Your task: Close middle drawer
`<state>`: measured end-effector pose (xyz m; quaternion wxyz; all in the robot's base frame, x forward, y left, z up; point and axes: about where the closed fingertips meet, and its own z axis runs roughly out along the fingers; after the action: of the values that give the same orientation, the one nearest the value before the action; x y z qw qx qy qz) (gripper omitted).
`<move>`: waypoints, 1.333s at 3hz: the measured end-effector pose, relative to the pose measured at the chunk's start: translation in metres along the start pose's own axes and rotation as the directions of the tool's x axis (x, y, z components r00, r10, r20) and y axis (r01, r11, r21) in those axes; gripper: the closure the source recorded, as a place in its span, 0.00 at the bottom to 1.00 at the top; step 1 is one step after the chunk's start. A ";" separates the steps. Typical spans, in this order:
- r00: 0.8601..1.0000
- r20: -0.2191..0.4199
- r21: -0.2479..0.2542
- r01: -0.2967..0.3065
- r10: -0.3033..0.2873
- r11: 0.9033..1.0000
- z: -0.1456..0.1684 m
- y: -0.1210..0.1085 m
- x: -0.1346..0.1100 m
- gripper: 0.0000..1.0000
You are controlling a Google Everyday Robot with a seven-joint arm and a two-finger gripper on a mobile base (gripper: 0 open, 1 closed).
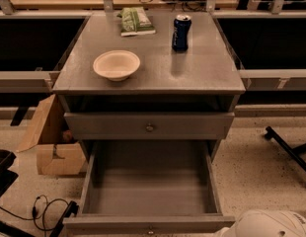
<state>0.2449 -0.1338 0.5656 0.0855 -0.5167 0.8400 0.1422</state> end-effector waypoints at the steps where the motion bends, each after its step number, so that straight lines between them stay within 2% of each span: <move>1: 1.000 0.025 -0.012 0.009 -0.008 1.000 0.019 -0.006 -0.006 1.00; 2: 0.998 0.068 -0.027 0.020 -0.018 0.999 0.081 -0.037 -0.022 1.00; 3: 0.993 0.115 -0.034 0.031 -0.027 0.999 0.138 -0.080 -0.047 1.00; 4: 0.989 0.148 -0.055 0.026 -0.017 0.998 0.171 -0.102 -0.060 1.00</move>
Offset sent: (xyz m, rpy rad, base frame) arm 0.1010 0.0737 -0.1792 0.1652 0.0033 0.0295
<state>0.3627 -0.0706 0.4065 0.1344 -0.5159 0.8214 0.2028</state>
